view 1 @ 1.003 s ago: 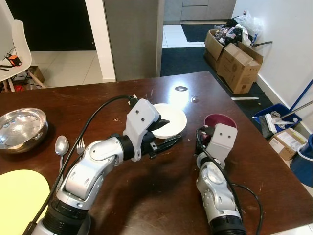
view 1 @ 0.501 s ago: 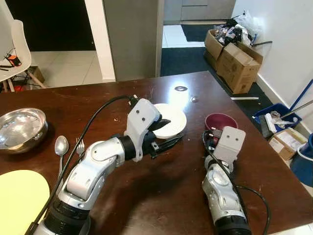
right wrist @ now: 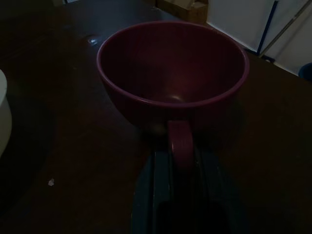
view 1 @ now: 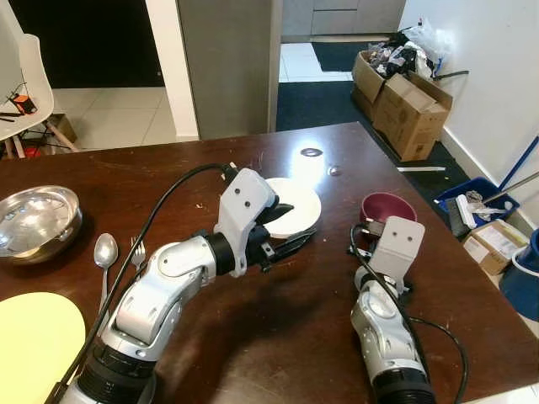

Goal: Setting the table

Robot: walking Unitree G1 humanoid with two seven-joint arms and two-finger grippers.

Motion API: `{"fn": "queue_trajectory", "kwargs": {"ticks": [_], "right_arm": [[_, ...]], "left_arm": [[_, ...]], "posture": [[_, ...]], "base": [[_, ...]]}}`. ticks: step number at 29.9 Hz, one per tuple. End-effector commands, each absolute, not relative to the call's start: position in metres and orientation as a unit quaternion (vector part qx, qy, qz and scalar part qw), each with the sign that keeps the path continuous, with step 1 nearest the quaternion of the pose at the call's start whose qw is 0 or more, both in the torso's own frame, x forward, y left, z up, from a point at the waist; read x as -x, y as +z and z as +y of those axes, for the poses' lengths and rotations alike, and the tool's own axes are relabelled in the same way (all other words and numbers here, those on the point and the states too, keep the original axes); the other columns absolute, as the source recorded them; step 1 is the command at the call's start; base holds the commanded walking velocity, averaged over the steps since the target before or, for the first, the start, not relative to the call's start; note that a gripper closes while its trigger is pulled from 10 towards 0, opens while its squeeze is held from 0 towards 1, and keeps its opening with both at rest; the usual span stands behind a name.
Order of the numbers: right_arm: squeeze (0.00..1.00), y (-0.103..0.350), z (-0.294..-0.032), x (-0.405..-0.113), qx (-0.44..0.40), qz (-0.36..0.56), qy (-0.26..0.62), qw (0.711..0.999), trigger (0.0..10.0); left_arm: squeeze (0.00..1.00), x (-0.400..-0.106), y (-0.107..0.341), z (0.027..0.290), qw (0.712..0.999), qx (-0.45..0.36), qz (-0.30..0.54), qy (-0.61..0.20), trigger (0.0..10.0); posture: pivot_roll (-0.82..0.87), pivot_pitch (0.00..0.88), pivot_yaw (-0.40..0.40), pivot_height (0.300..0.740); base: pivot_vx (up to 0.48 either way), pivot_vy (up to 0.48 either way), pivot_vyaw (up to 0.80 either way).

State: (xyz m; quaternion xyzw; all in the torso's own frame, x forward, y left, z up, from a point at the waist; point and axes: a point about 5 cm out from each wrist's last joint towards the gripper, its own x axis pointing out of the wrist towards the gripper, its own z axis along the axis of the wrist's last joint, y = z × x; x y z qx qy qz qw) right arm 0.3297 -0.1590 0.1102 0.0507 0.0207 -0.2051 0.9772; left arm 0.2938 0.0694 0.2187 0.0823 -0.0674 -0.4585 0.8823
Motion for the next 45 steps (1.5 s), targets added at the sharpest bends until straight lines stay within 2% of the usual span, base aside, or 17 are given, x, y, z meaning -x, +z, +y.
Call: {"fn": "queue_trajectory", "kwargs": {"ticks": [1, 6, 9, 10, 12, 13, 16, 23, 25, 27, 33, 45], "right_arm": [[0.0, 0.11, -0.158, -0.33, -0.052, 0.017, -0.201, 0.978, 0.0], [0.0, 0.116, -0.159, -0.328, -0.049, -0.003, -0.188, 0.981, 0.0], [0.0, 0.134, -0.158, -0.322, -0.03, -0.05, -0.161, 0.985, 0.0], [0.0, 0.143, -0.158, -0.318, -0.015, -0.071, -0.15, 0.986, 6.9], [0.0, 0.149, -0.157, -0.315, -0.005, -0.085, -0.143, 0.986, 6.9], [0.0, 0.156, -0.156, -0.309, 0.007, -0.1, -0.133, 0.986, 10.0], [0.0, 0.167, -0.155, -0.289, 0.025, -0.121, -0.123, 0.985, 10.0], [0.0, 0.161, -0.161, -0.256, 0.022, -0.102, -0.124, 0.987, 10.0], [0.0, 0.16, -0.164, -0.251, 0.016, -0.096, -0.122, 0.988, 10.0], [0.0, 0.162, -0.163, -0.246, 0.006, -0.091, -0.087, 0.992, 10.0], [0.0, 0.172, -0.158, -0.255, 0.002, -0.1, -0.059, 0.993, 10.0], [0.0, 0.179, -0.153, -0.273, -0.002, -0.101, -0.039, 0.994, 10.0]], "left_arm": [[0.0, -0.295, 0.216, 0.071, 0.886, -0.083, -0.06, -0.453, 10.0], [0.0, -0.295, 0.216, 0.071, 0.887, -0.081, -0.06, -0.45, 10.0], [0.0, -0.295, 0.215, 0.072, 0.892, -0.078, -0.06, -0.441, 10.0], [0.0, -0.295, 0.215, 0.074, 0.895, -0.074, -0.058, -0.436, 10.0], [0.0, -0.295, 0.214, 0.076, 0.898, -0.072, -0.057, -0.431, 10.0], [0.0, -0.295, 0.213, 0.078, 0.902, -0.069, -0.054, -0.423, 10.0], [0.0, -0.293, 0.208, 0.089, 0.915, -0.06, -0.045, -0.396, 10.0], [0.0, -0.285, 0.202, 0.114, 0.937, -0.065, -0.032, -0.341, 10.0], [0.0, -0.285, 0.202, 0.125, 0.948, -0.068, -0.031, -0.31, 10.0], [0.0, -0.286, 0.204, 0.149, 0.97, -0.069, -0.039, -0.231, 10.0], [0.0, -0.29, 0.209, 0.164, 0.984, -0.067, -0.061, -0.152, 10.0], [0.0, -0.295, 0.211, 0.158, 0.99, -0.038, -0.077, -0.116, 10.0]], "posture": [[0.0, 0.024, 0.108, 0.74], [0.0, 0.023, 0.108, 0.74], [0.0, 0.022, 0.108, 0.74], [-0.02, 0.022, 0.111, 0.74], [-0.02, 0.022, 0.111, 0.74], [-0.02, 0.024, 0.111, 0.74], [-0.04, 0.027, 0.109, 0.74], [-0.06, 0.033, 0.111, 0.74], [-0.06, 0.036, 0.113, 0.74], [-0.06, 0.036, 0.114, 0.74], [-0.05, 0.03, 0.093, 0.74], [-0.05, 0.009, 0.068, 0.74]], "base": [[0.0, 0.0, 0.0], [0.0, 0.0, 0.0], [0.0, 0.0, 0.0], [0.0, 0.0, 0.0], [0.0, 0.0, 0.0], [0.0, 0.0, 0.0], [0.0, 0.0, 0.0], [0.0, 0.0, 0.0], [0.0, 0.0, 0.0], [0.0, 0.0, 0.0], [0.0, 0.0, 0.0], [0.0, 0.0, 0.0]]}}
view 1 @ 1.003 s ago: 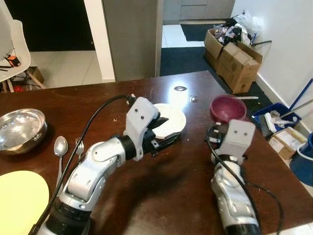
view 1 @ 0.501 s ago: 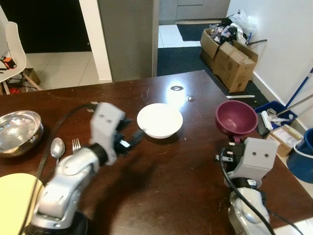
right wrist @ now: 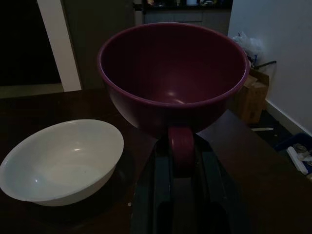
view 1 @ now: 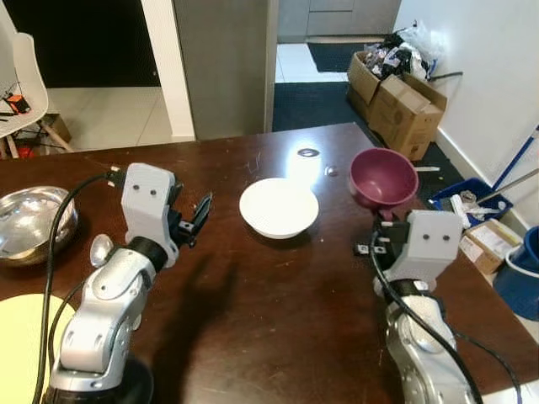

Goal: Setting the table

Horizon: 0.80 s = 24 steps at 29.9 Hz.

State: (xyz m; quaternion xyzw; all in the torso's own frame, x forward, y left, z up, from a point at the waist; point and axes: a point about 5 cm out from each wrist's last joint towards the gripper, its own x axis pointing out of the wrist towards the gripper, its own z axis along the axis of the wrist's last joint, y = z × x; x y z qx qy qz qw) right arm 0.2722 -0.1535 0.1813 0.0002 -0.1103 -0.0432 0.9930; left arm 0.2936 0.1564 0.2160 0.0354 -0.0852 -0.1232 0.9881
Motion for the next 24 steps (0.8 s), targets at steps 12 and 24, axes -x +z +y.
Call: {"fn": "queue_trajectory", "kwargs": {"ticks": [12, 24], "right_arm": [[0.0, 0.1795, -0.1528, -0.2748, -0.002, -0.1, -0.035, 0.994, 10.0], [0.0, 0.1751, -0.1519, -0.2761, 0.0, -0.092, -0.03, 0.995, 10.0]], "left_arm": [[0.0, -0.2949, 0.2101, 0.1554, 0.99, -0.033, -0.078, -0.111, 10.0], [0.0, -0.297, 0.2087, 0.1509, 0.991, -0.026, -0.083, -0.103, 10.0]], "posture": [[-0.06, 0.005, 0.064, 0.74], [-0.06, 0.0, 0.06, 0.74]], "base": [[0.0, 0.0, 0.0], [0.0, 0.0, 0.0]]}}
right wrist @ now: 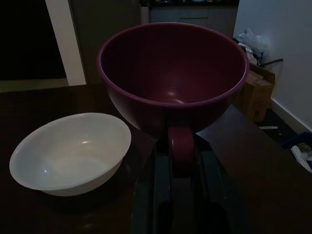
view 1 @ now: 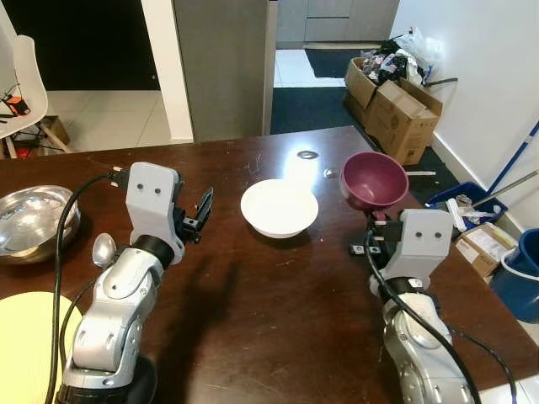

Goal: Setting the table

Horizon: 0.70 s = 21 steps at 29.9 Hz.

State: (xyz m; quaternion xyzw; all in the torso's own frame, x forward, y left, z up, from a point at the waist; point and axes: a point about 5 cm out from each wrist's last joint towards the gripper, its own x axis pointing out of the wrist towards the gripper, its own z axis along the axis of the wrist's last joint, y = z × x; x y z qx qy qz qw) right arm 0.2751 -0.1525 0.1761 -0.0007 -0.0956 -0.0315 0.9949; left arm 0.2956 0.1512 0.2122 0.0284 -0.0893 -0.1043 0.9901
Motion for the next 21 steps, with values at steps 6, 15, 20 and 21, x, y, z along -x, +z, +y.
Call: {"fn": "queue_trajectory", "kwargs": {"ticks": [6, 15, 20, 21], "right_arm": [[0.0, 0.174, -0.1513, -0.2763, -0.001, -0.091, -0.031, 0.995, 10.0], [0.0, 0.1728, -0.1515, -0.2756, -0.001, -0.089, -0.031, 0.996, 10.0], [0.0, 0.1717, -0.1518, -0.2752, 0.0, -0.087, -0.032, 0.996, 10.0], [0.0, 0.1717, -0.1517, -0.2751, 0.0, -0.087, -0.032, 0.996, 10.0]], "left_arm": [[0.0, -0.2978, 0.2094, 0.1512, 0.991, -0.026, -0.086, -0.101, 10.0], [0.0, -0.2979, 0.2099, 0.151, 0.991, -0.026, -0.087, -0.101, 10.0], [0.0, -0.2978, 0.2097, 0.1507, 0.991, -0.025, -0.087, -0.101, 10.0], [0.0, -0.2978, 0.2097, 0.1508, 0.991, -0.025, -0.086, -0.101, 10.0]], "posture": [[-0.06, 0.0, 0.062, 0.74], [-0.06, 0.0, 0.064, 0.74], [-0.06, 0.002, 0.064, 0.74], [-0.06, 0.004, 0.064, 0.74]], "base": [[0.0, 0.0, 0.0], [0.0, 0.0, 0.0], [0.0, 0.0, 0.0], [0.0, 0.0, 0.0]]}}
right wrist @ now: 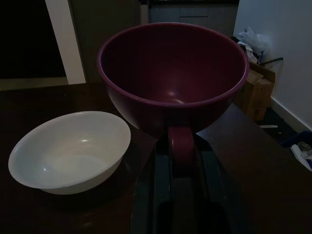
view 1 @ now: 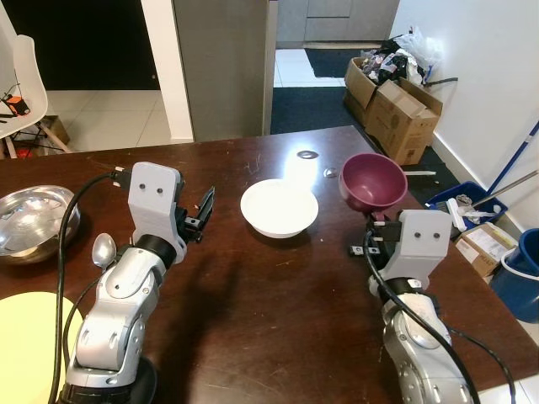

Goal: Setting the table

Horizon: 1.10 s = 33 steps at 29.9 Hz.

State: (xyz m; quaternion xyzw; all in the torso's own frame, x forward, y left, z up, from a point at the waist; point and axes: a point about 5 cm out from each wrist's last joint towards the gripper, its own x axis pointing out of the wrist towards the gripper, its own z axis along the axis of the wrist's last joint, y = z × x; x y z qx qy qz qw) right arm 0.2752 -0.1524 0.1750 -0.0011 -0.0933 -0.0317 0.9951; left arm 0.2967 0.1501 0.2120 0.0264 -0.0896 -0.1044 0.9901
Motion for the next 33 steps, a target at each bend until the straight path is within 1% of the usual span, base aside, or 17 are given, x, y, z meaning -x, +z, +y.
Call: {"fn": "queue_trajectory", "kwargs": {"ticks": [1, 5, 33], "right_arm": [[0.0, 0.1715, -0.1517, -0.2751, 0.0, -0.087, -0.032, 0.996, 10.0], [0.0, 0.1712, -0.1516, -0.2751, -0.001, -0.086, -0.032, 0.996, 10.0], [0.0, 0.1695, -0.1501, -0.2762, -0.002, -0.085, -0.034, 0.996, 10.0]], "left_arm": [[0.0, -0.2977, 0.2096, 0.1509, 0.991, -0.026, -0.086, -0.101, 10.0], [0.0, -0.2978, 0.2096, 0.151, 0.991, -0.025, -0.086, -0.1, 10.0], [0.0, -0.2994, 0.2108, 0.1517, 0.991, -0.025, -0.087, -0.1, 10.0]], "posture": [[-0.06, 0.004, 0.064, 0.74], [-0.06, 0.004, 0.064, 0.74], [-0.05, 0.001, 0.069, 0.74]], "base": [[0.0, 0.0, 0.0], [0.0, 0.0, 0.0], [-0.294, 0.0, 0.0]]}}
